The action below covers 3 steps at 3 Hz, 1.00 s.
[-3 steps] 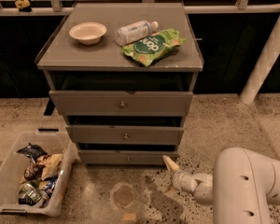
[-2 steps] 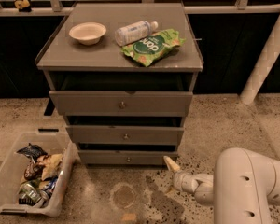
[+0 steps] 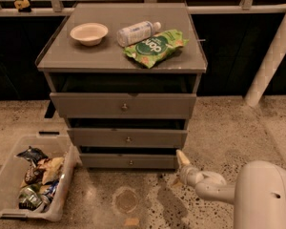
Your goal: Open bottom drawer
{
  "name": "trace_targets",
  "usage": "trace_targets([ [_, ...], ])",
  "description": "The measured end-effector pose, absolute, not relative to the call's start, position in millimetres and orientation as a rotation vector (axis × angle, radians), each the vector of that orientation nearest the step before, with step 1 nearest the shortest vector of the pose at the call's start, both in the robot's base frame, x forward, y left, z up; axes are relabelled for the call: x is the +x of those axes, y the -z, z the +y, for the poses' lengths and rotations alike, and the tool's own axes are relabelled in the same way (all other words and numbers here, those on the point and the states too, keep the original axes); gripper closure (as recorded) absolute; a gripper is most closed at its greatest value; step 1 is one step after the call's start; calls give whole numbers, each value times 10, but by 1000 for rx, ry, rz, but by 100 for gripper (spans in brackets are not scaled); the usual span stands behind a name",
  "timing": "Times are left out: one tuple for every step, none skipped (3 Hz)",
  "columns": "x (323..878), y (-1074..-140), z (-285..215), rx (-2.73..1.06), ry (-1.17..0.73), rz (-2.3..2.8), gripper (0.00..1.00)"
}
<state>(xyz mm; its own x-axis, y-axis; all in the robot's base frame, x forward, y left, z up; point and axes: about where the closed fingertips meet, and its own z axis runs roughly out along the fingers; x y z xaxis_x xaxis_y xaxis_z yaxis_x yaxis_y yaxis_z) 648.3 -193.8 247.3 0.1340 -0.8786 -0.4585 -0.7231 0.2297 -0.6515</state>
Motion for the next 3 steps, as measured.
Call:
trace_targets([
  [6781,-2562,-2168,-1515,295,1662,0],
  [6780,-2562,-2166,-1516,295,1662,0],
  [6754,-2490,-2123,-1510,286,1673,0],
])
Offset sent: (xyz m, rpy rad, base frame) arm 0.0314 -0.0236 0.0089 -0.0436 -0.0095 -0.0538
